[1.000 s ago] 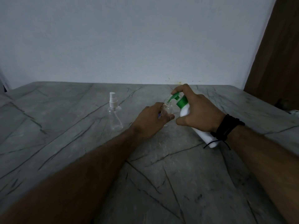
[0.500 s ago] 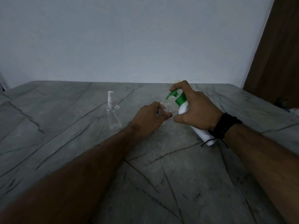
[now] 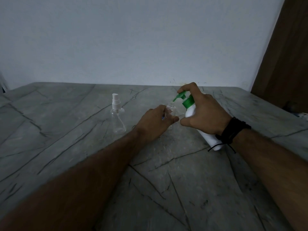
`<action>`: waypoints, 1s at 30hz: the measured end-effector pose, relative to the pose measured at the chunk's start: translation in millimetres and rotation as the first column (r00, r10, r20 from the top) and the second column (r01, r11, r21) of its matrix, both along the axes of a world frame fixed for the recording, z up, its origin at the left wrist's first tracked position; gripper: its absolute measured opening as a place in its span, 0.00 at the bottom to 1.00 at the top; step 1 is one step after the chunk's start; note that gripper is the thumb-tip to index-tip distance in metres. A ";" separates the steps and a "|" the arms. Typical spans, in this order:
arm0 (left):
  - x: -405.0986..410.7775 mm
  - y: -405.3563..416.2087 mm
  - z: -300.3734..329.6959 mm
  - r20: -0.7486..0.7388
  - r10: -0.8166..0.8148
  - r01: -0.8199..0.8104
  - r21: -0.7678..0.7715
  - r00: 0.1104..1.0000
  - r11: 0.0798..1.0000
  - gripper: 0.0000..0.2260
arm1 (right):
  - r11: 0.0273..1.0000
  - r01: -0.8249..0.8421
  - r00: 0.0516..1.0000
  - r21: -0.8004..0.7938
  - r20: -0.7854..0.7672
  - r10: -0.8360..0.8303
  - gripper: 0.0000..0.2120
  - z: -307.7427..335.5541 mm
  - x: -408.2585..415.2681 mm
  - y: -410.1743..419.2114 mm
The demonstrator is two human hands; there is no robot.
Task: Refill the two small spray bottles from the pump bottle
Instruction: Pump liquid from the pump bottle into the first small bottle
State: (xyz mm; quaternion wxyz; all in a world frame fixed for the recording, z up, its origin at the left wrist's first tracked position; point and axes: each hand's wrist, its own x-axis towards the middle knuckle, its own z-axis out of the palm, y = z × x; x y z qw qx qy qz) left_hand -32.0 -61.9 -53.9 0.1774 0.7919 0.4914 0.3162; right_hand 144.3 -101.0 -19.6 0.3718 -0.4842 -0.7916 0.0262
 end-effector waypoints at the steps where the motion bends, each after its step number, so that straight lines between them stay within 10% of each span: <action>1: 0.1 0.1 -0.1 0.004 -0.001 0.001 -0.001 1.000 1.000 0.21 | 1.000 0.000 1.000 0.001 -0.003 0.000 0.34 -0.4 0.4 0.1; 30: 0.4 -1.8 -0.7 0.017 -0.003 0.003 -0.007 1.000 1.000 0.21 | 1.000 0.012 0.999 -0.010 0.034 -0.012 0.36 -2.7 1.0 -1.2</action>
